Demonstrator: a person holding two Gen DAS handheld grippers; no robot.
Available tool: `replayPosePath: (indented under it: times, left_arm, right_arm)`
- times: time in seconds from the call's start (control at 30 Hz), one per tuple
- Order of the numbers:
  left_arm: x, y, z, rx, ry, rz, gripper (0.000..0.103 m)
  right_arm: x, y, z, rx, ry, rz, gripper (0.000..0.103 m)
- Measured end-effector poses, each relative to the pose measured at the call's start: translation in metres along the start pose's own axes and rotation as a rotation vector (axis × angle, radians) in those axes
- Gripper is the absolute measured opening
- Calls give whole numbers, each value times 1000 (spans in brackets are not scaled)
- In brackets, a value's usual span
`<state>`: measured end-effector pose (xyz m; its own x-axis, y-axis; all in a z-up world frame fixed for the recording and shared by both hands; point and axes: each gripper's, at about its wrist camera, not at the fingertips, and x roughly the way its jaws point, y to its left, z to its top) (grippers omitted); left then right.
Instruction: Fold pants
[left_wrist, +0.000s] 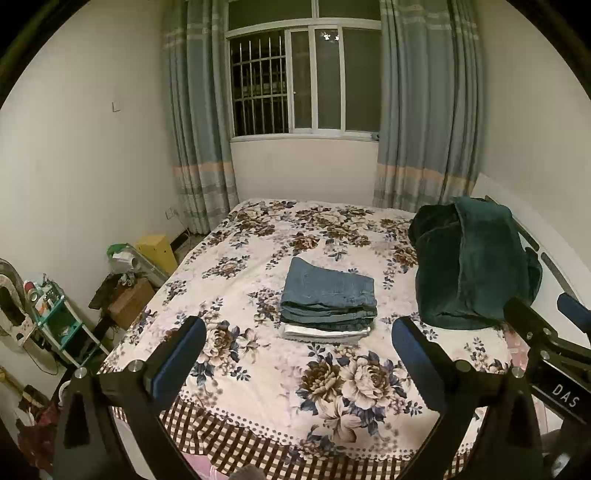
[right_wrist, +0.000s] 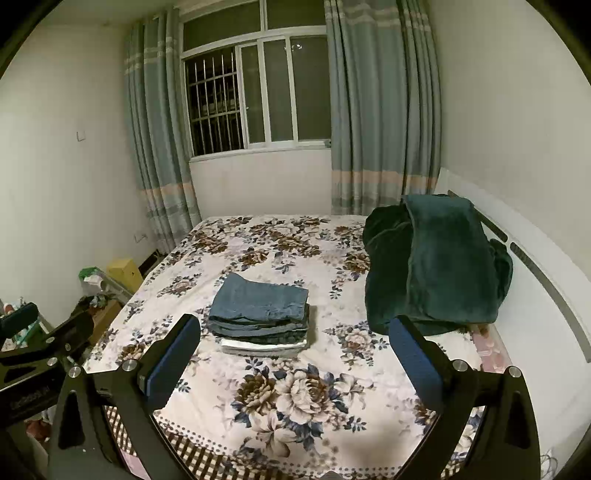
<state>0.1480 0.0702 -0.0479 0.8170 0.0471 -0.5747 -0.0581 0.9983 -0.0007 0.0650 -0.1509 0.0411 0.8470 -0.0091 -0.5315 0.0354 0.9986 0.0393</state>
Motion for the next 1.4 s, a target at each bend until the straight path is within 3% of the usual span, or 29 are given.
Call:
replayPosePath:
  times: [1.4]
  left_arm:
    - [-15, 18, 0, -10, -11, 6, 103]
  right_arm:
    - [-3, 4, -18, 15, 21, -1, 103]
